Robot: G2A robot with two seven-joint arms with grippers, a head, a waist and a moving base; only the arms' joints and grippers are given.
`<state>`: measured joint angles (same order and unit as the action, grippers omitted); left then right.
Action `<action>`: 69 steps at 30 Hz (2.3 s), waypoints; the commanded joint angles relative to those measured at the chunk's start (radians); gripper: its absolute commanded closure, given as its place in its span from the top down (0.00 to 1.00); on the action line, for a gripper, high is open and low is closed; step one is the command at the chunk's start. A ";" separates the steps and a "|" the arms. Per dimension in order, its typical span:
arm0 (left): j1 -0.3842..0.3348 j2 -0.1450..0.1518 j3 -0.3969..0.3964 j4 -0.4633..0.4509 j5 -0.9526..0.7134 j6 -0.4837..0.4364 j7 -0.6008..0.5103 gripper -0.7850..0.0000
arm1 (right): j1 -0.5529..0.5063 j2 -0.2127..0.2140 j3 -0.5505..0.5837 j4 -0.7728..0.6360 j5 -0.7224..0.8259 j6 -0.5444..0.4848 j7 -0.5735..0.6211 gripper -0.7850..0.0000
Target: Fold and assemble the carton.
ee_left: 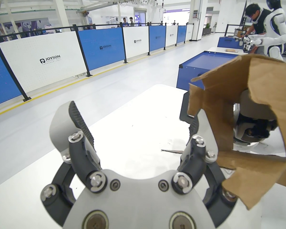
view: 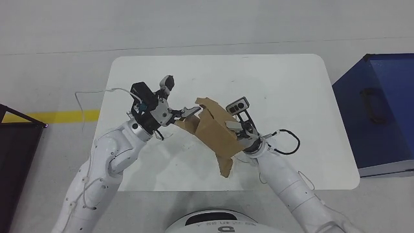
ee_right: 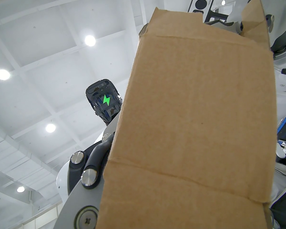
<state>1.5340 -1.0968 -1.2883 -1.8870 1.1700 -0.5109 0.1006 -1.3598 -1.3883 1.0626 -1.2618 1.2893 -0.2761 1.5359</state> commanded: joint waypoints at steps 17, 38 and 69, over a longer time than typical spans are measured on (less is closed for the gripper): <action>-0.074 -0.016 0.107 0.008 0.066 0.004 -0.030 1.00 | 0.004 -0.013 -0.024 -0.008 -0.013 0.008 0.000 0.00; -0.061 -0.012 -0.002 0.003 -0.088 0.020 -0.015 1.00 | -0.007 -0.016 -0.009 -0.016 -0.004 0.007 0.000 0.00; -0.002 -0.008 -0.041 -0.006 -0.118 -0.049 0.021 1.00 | -0.019 -0.015 -0.001 -0.023 -0.003 0.002 0.000 0.00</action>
<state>1.5264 -1.1053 -1.3184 -1.8952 1.0662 -0.5603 0.1175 -1.3778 -1.4029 1.0612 -1.2839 1.2854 -0.2744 1.5359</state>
